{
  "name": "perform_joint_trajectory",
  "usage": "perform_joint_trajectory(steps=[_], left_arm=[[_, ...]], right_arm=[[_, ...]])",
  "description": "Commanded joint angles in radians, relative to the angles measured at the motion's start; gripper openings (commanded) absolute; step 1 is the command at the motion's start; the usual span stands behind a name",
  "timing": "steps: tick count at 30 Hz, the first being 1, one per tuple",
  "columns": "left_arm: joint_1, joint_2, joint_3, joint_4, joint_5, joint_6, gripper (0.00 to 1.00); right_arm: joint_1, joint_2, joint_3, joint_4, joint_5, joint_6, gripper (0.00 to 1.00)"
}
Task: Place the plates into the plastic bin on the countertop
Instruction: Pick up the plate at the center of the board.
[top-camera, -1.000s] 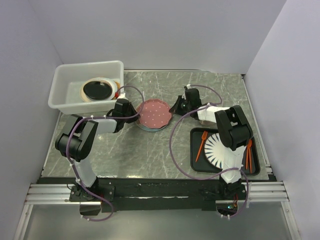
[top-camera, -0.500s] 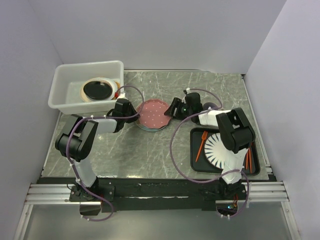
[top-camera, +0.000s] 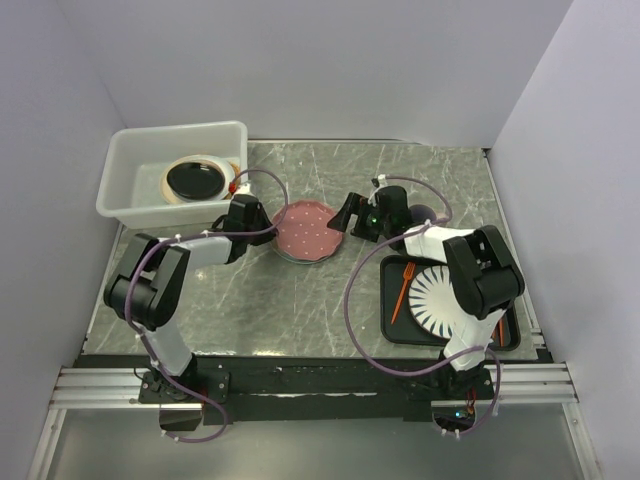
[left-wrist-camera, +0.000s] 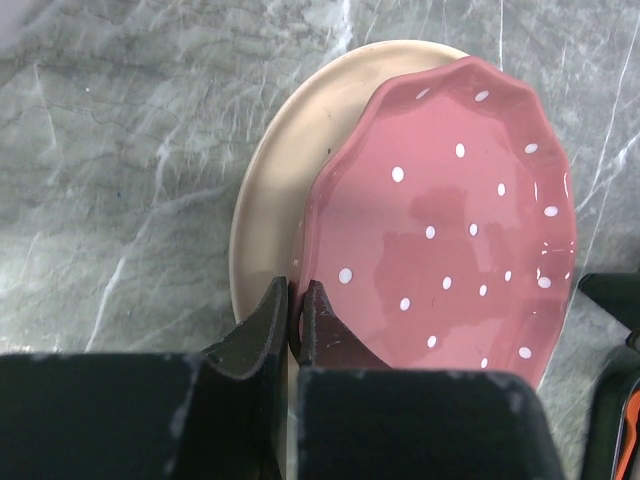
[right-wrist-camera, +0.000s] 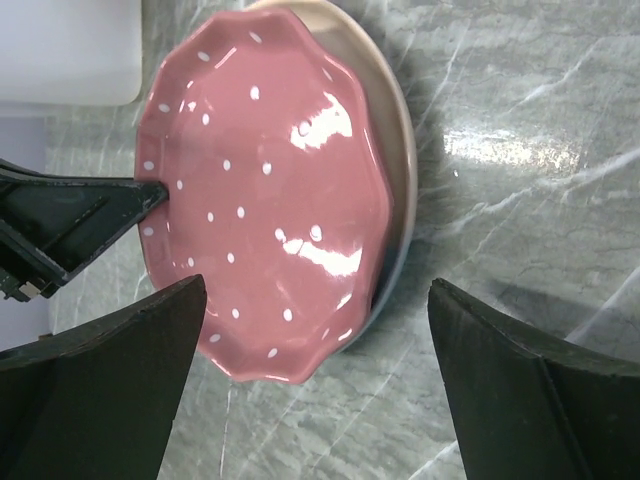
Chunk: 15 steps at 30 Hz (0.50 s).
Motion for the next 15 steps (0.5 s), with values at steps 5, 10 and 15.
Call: perform_joint_trajectory(steps=[5,10,15], left_arm=[[-0.021,-0.106,0.08,-0.017,0.049,0.036,0.01],[-0.021,-0.165,0.106,-0.043,0.065,0.039,0.01],[-0.02,-0.218,0.141,-0.089,0.029,0.059,0.01]], right_arm=[[0.005,-0.092,-0.042,0.081,-0.01,0.001,1.0],[0.005,-0.124,-0.076,0.086,0.005,0.002,1.0],[0.005,-0.167,-0.096,0.103,0.004,0.012,1.0]])
